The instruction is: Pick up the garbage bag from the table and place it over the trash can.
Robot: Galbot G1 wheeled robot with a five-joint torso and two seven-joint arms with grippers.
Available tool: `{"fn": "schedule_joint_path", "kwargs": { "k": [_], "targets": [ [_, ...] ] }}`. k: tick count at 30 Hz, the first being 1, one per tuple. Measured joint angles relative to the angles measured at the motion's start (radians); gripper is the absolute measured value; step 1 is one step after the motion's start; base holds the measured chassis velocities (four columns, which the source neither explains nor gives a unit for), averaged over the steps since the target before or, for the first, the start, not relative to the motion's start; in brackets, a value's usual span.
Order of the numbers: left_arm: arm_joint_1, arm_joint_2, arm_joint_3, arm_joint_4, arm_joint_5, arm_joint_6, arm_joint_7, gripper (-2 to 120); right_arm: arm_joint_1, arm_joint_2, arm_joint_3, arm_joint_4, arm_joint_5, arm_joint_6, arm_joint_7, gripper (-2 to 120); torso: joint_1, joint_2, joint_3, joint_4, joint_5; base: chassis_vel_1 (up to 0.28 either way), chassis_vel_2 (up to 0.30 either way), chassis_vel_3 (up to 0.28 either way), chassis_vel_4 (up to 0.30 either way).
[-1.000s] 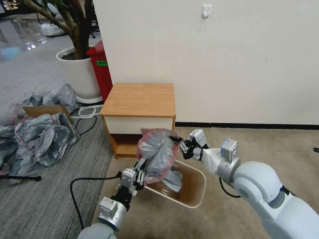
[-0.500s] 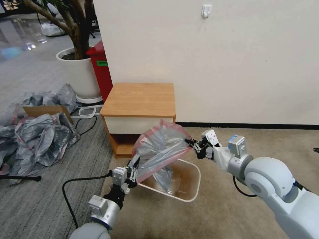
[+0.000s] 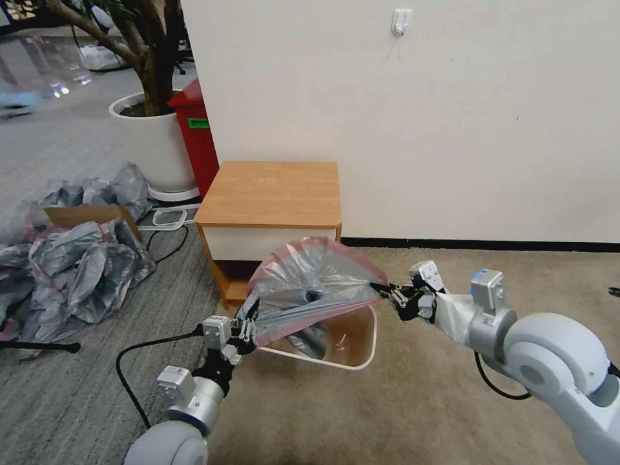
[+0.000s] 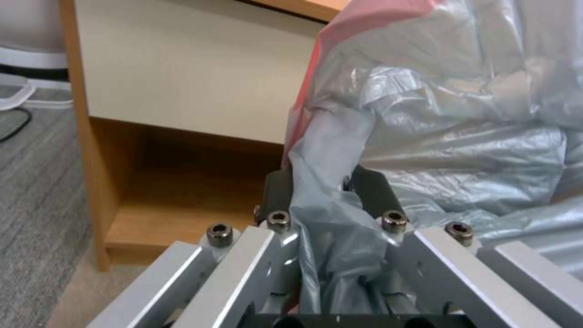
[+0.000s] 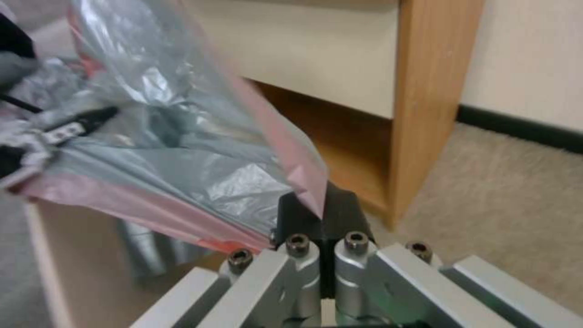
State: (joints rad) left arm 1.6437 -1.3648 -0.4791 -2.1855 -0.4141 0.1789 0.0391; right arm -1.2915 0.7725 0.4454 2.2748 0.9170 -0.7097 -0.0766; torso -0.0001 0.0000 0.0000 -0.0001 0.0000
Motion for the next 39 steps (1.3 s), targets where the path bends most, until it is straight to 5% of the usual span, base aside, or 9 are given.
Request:
{"fn": "schedule_joint_path", "kwargs": {
  "k": [8, 16, 19, 26, 32, 39],
  "targets": [
    [-0.024, 0.007, 0.012, -0.004, -0.003, 0.012, -0.026, 10, -0.007, 0.061, -0.004, 0.047, 0.052, 0.002, 0.084, 0, 0.000, 0.000, 0.000, 0.0000, 0.0000, 0.000, 0.000, 0.000, 0.000],
    [-0.043, 0.016, 0.021, -0.009, -0.004, 0.024, -0.066, 10, -0.055, 0.091, -0.072, 0.216, 0.256, 0.003, 0.437, 30, 0.000, 0.000, 0.000, 0.0001, -0.0001, 0.000, 0.000, 0.000, 0.000],
    [-0.043, 0.018, 0.021, -0.007, -0.004, 0.025, -0.067, 10, -0.064, 0.100, -0.076, 0.228, 0.273, 0.003, 0.471, 39, 0.000, 0.000, 0.000, 0.0001, -0.0001, 0.000, 0.000, 0.000, 0.000],
    [-0.038, 0.019, 0.022, -0.007, 0.006, 0.024, -0.064, 10, -0.054, 0.099, -0.080, 0.231, 0.061, 0.004, 0.409, 64, 0.000, 0.000, 0.000, 0.0000, -0.0001, 0.000, 0.000, 0.000, 0.000],
    [-0.036, 0.024, 0.028, -0.021, 0.035, 0.021, -0.049, 10, 0.013, 0.089, -0.092, 0.230, -0.155, 0.038, 0.179, 89, 0.000, 0.000, 0.000, 0.0001, 0.0000, 0.000, 0.000, 0.000, 0.000],
    [-0.035, 0.027, 0.035, -0.037, 0.041, 0.021, -0.048, 10, 0.021, 0.110, -0.136, 0.227, -0.302, 0.036, 0.090, 100, 0.000, 0.000, 0.000, 0.0000, 0.0000, 0.000, 0.000, 0.000, 0.000]
  ]
}}
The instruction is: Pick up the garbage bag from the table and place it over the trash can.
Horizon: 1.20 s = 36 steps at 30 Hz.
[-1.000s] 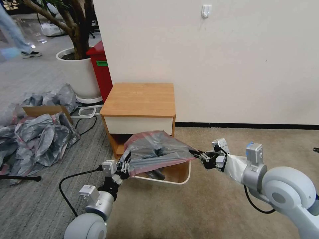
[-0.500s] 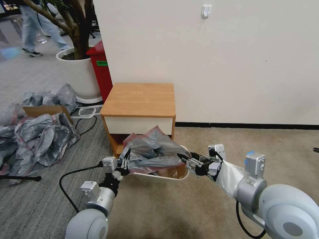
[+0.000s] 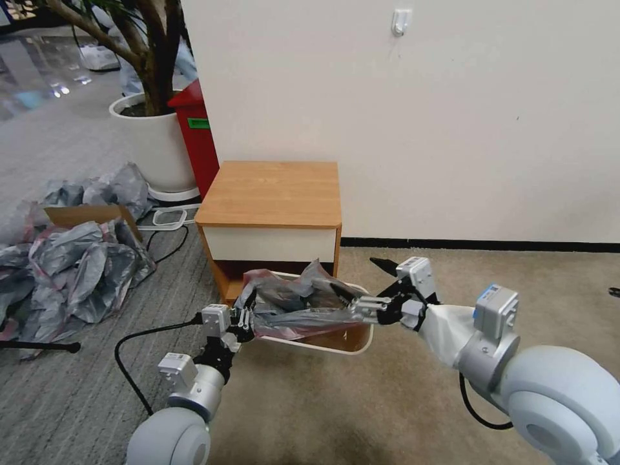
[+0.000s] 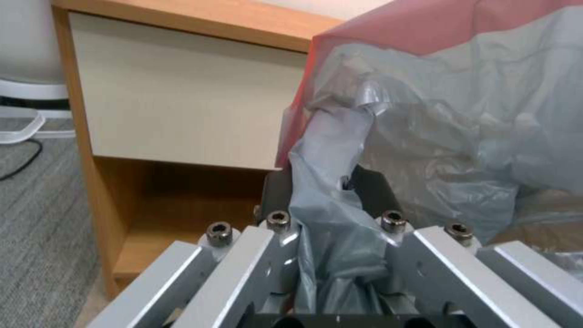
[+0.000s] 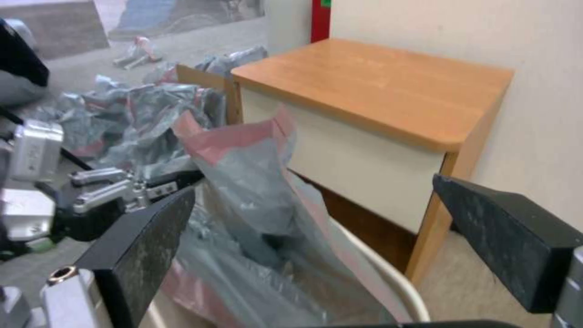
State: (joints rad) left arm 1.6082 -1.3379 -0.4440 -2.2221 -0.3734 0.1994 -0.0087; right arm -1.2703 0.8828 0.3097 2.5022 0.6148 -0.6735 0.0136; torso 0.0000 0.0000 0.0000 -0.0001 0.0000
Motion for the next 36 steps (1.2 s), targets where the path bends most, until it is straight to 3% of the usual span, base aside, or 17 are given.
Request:
{"fn": "schedule_joint_path", "kwargs": {
  "k": [6, 12, 19, 21, 24, 31, 36],
  "targets": [
    [0.003, 0.000, 0.009, -0.007, 0.013, 0.000, 0.003, 10, 0.013, 0.028, -0.019, -0.042, -0.173, 0.036, -0.066, 96, 0.000, 0.000, 0.000, 0.0000, 0.0000, 0.000, 0.000, 0.000, 0.000],
    [0.005, -0.001, 0.017, -0.012, 0.022, 0.000, 0.008, 10, 0.017, 0.057, -0.053, -0.097, -0.321, 0.068, -0.137, 71, 0.000, 0.000, 0.000, 0.0000, 0.0000, 0.000, 0.000, 0.000, 0.000],
    [0.005, 0.001, 0.018, -0.014, 0.022, 0.001, 0.010, 10, 0.026, 0.070, -0.072, -0.115, -0.331, 0.081, -0.155, 49, 0.000, 0.000, 0.000, 0.0000, 0.0000, 0.000, 0.000, 0.000, 0.000],
    [0.006, 0.001, 0.018, -0.014, 0.022, 0.001, 0.012, 10, 0.029, 0.071, -0.077, -0.116, -0.328, 0.098, -0.154, 37, 0.000, 0.000, 0.000, 0.0000, 0.0000, 0.000, 0.000, 0.000, 0.000],
    [0.007, 0.000, 0.018, -0.011, 0.022, 0.001, 0.014, 10, 0.032, 0.071, -0.082, -0.117, -0.326, 0.110, -0.150, 32, 0.000, 0.000, 0.000, 0.0000, -0.0001, 0.000, 0.000, 0.000, 0.000],
    [0.005, 0.000, 0.020, -0.006, 0.026, 0.003, 0.021, 10, 0.058, 0.072, -0.107, -0.118, -0.306, 0.124, -0.147, 2, 0.000, 0.000, 0.000, 0.0000, -0.0001, 0.000, 0.000, 0.000, 0.000],
    [0.013, 0.000, 0.022, -0.006, 0.040, 0.004, 0.039, 10, 0.113, 0.061, -0.110, -0.136, -0.234, 0.115, -0.126, 0, 0.000, 0.000, 0.000, -0.0001, 0.0000, 0.000, 0.000, 0.000, 0.000]
  ]
}}
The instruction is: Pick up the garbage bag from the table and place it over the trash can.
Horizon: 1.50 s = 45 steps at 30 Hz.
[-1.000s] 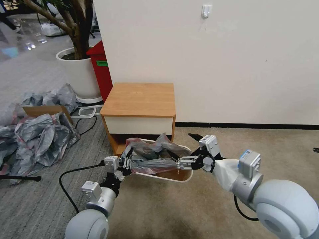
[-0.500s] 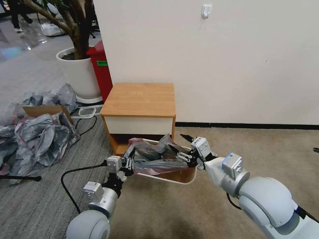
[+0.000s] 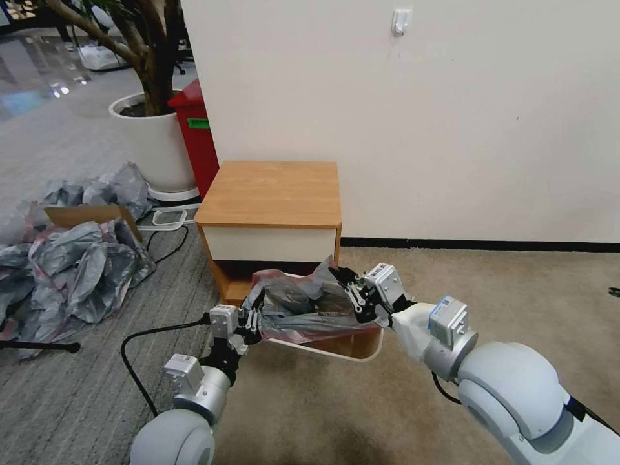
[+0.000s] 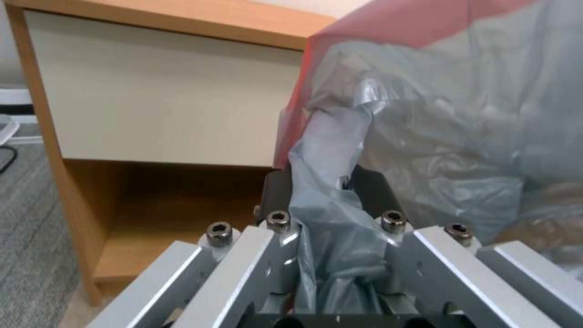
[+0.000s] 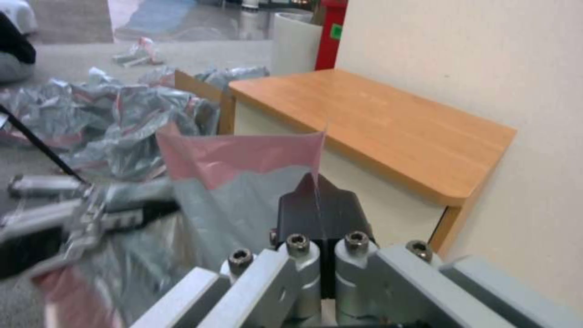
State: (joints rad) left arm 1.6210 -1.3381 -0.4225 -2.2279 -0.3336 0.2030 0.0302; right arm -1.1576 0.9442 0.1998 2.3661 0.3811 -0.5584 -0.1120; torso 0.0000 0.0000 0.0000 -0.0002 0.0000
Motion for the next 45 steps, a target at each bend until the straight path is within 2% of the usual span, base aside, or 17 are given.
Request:
{"fn": "schedule_joint_path", "kwargs": {
  "k": [6, 13, 19, 26, 27, 30, 33, 39, 45],
  "targets": [
    [0.020, -0.007, -0.001, 0.001, 0.019, -0.003, 0.039, 10, 0.132, -0.039, 0.011, -0.057, 0.136, -0.062, 0.059, 0, 0.000, 0.000, 0.000, 0.0002, 0.0001, 0.000, 0.000, 0.000, 0.000],
    [0.030, -0.013, -0.006, -0.012, 0.024, -0.006, 0.084, 10, 0.201, -0.081, -0.003, -0.115, 0.187, -0.135, 0.062, 0, 0.000, 0.000, 0.000, 0.0002, 0.0000, 0.000, 0.000, 0.000, 0.000],
    [0.042, -0.017, -0.015, -0.026, 0.019, -0.026, 0.144, 10, 0.206, -0.127, -0.005, -0.194, 0.175, -0.150, 0.008, 0, 0.000, 0.000, 0.000, 0.0003, 0.0002, 0.000, 0.000, 0.000, 0.000],
    [0.039, -0.024, -0.034, -0.028, -0.057, -0.036, 0.189, 10, 0.138, -0.256, 0.044, -0.201, 0.197, -0.150, -0.122, 0, 0.000, 0.000, 0.000, 0.0000, 0.0002, 0.000, 0.000, 0.000, 0.000],
    [0.039, -0.024, -0.034, -0.028, -0.057, -0.036, 0.189, 10, 0.138, -0.256, 0.044, -0.201, 0.197, -0.150, -0.122, 0, 0.000, 0.000, 0.000, 0.0000, 0.0002, 0.000, 0.000, 0.000, 0.000],
    [0.026, -0.032, -0.050, -0.024, -0.155, -0.029, 0.194, 10, 0.104, -0.331, 0.081, -0.192, 0.248, -0.150, -0.195, 0, 0.000, 0.000, 0.000, 0.0000, 0.0000, 0.000, 0.000, 0.000, 0.000],
    [0.019, -0.036, -0.061, -0.020, -0.209, -0.020, 0.194, 10, 0.084, -0.365, 0.101, -0.187, 0.272, -0.150, -0.228, 0, 0.000, 0.000, 0.000, 0.0000, 0.0000, 0.000, 0.000, 0.000, 0.000],
    [0.009, -0.039, -0.076, -0.004, -0.278, -0.001, 0.187, 10, 0.055, -0.393, 0.146, -0.174, 0.341, -0.149, -0.236, 0, 0.000, 0.000, 0.000, 0.0002, 0.0001, 0.000, 0.000, 0.000, 0.000],
    [-0.016, -0.042, -0.077, 0.027, -0.343, 0.022, 0.133, 10, 0.006, -0.394, 0.212, -0.158, 0.390, -0.149, -0.214, 0, 0.000, 0.000, 0.000, 0.0001, 0.0000, 0.000, 0.000, 0.000, 0.000]
  ]
}}
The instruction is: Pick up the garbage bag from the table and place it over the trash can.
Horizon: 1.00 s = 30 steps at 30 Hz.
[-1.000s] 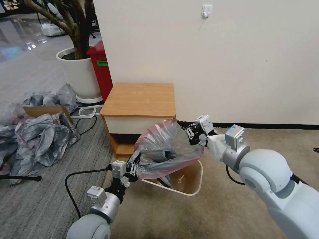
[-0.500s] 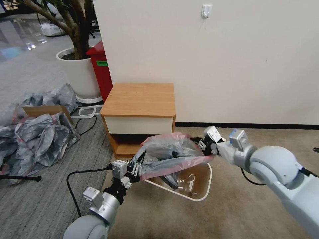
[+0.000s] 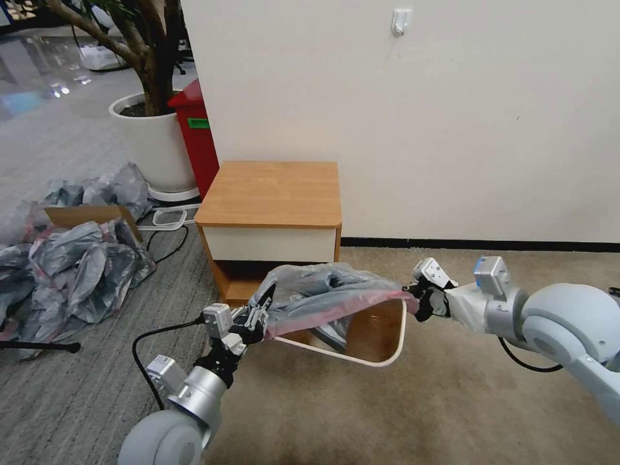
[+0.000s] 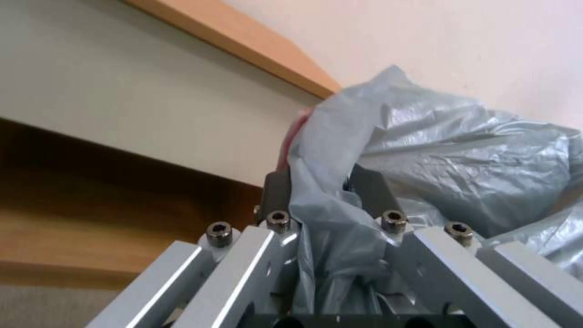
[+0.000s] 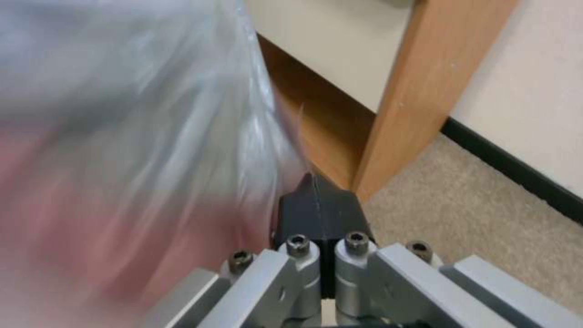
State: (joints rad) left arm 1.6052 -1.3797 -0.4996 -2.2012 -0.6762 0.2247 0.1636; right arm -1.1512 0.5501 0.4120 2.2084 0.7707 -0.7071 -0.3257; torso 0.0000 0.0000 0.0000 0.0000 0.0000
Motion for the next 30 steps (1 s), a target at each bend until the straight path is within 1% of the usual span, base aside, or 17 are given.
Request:
{"fn": "schedule_joint_path", "kwargs": {
  "k": [2, 4, 7, 9, 11, 12, 13, 14, 18, 19, 20, 23, 24, 25, 26, 29, 30],
  "targets": [
    [-0.014, 0.000, 0.000, 0.012, -0.016, 0.007, -0.027, 10, -0.020, 0.006, 0.025, 0.007, 0.013, 0.000, 0.018, 0, 0.000, 0.000, 0.000, 0.0000, -0.0001, 0.000, 0.000, 0.000, 0.000],
    [-0.016, 0.000, 0.000, 0.014, -0.019, 0.008, -0.031, 10, -0.024, 0.008, 0.030, 0.008, 0.016, 0.000, 0.023, 0, 0.000, 0.000, 0.000, 0.0000, -0.0001, 0.000, 0.000, 0.000, 0.000],
    [-0.031, 0.006, 0.000, 0.022, -0.044, 0.013, -0.070, 10, -0.047, 0.025, 0.056, 0.016, 0.032, 0.000, 0.052, 0, 0.000, 0.000, 0.000, 0.0000, 0.0000, 0.000, 0.000, 0.000, 0.000],
    [-0.033, 0.009, -0.002, 0.023, -0.050, 0.015, -0.078, 10, -0.054, 0.035, 0.063, 0.017, 0.033, 0.000, 0.074, 0, 0.000, 0.000, 0.000, 0.0000, -0.0001, 0.000, 0.000, 0.000, 0.000],
    [-0.033, 0.012, -0.007, 0.023, -0.052, 0.015, -0.083, 10, -0.063, 0.052, 0.078, 0.022, 0.038, 0.000, 0.114, 0, 0.000, 0.000, 0.000, 0.0000, -0.0001, 0.000, 0.000, 0.000, 0.000],
    [-0.032, 0.015, -0.012, 0.023, -0.056, 0.015, -0.087, 10, -0.077, 0.073, 0.101, 0.034, 0.056, 0.001, 0.167, 0, 0.000, 0.000, 0.000, 0.0001, 0.0000, 0.000, 0.000, 0.000, 0.000],
    [-0.031, 0.017, -0.015, 0.023, -0.057, 0.015, -0.091, 10, -0.087, 0.088, 0.118, 0.045, 0.073, 0.001, 0.196, 4, 0.000, 0.000, 0.000, 0.0001, -0.0001, 0.000, 0.000, 0.000, 0.000],
    [-0.031, 0.017, -0.015, 0.023, -0.057, 0.015, -0.091, 10, -0.087, 0.088, 0.118, 0.045, 0.073, 0.001, 0.196, 4, 0.000, 0.000, 0.000, 0.0001, -0.0001, 0.000, 0.000, 0.000, 0.000],
    [-0.029, 0.023, -0.017, 0.027, -0.060, 0.009, -0.136, 10, -0.118, 0.160, 0.209, 0.102, 0.148, 0.002, 0.313, 22, 0.000, 0.000, 0.000, 0.0000, -0.0001, 0.000, 0.000, 0.000, 0.000],
    [-0.030, 0.024, -0.015, 0.028, -0.060, 0.006, -0.146, 10, -0.120, 0.174, 0.219, 0.116, 0.164, 0.002, 0.340, 25, 0.000, 0.000, 0.000, -0.0001, -0.0001, 0.000, 0.000, 0.000, 0.000],
    [-0.030, 0.024, -0.015, 0.028, -0.060, 0.006, -0.146, 10, -0.120, 0.174, 0.219, 0.116, 0.164, 0.002, 0.340, 25, 0.000, 0.000, 0.000, -0.0001, -0.0001, 0.000, 0.000, 0.000, 0.000],
    [-0.031, 0.026, -0.006, 0.028, -0.055, -0.001, -0.181, 10, -0.120, 0.219, 0.238, 0.162, 0.207, 0.008, 0.416, 39, 0.000, 0.000, 0.000, 0.0000, -0.0002, 0.000, 0.000, 0.000, 0.000],
    [-0.032, 0.026, -0.001, 0.028, -0.049, -0.008, -0.198, 10, -0.120, 0.234, 0.238, 0.185, 0.237, 0.011, 0.451, 45, 0.000, 0.000, 0.000, 0.0000, -0.0001, 0.000, 0.000, 0.000, 0.000],
    [-0.032, 0.026, -0.001, 0.028, -0.049, -0.008, -0.198, 10, -0.120, 0.234, 0.238, 0.185, 0.237, 0.011, 0.451, 45, 0.000, 0.000, 0.000, 0.0000, -0.0001, 0.000, 0.000, 0.000, 0.000],
    [-0.032, 0.026, 0.001, 0.027, -0.046, -0.011, -0.205, 10, -0.120, 0.242, 0.234, 0.201, 0.264, 0.013, 0.481, 49, 0.000, 0.000, 0.000, 0.0000, -0.0001, 0.000, 0.000, 0.000, 0.000],
    [-0.031, 0.030, 0.021, 0.013, -0.012, -0.053, -0.267, 10, -0.119, 0.294, 0.166, 0.283, 0.481, 0.037, 0.689, 61, 0.000, 0.000, 0.000, 0.0001, -0.0007, 0.000, 0.000, 0.000, 0.000],
    [-0.031, 0.030, 0.021, 0.013, -0.012, -0.053, -0.267, 10, -0.119, 0.294, 0.166, 0.283, 0.481, 0.037, 0.689, 61, 0.000, 0.000, 0.000, 0.0001, -0.0007, 0.000, 0.000, 0.000, 0.000]
  ]
}}
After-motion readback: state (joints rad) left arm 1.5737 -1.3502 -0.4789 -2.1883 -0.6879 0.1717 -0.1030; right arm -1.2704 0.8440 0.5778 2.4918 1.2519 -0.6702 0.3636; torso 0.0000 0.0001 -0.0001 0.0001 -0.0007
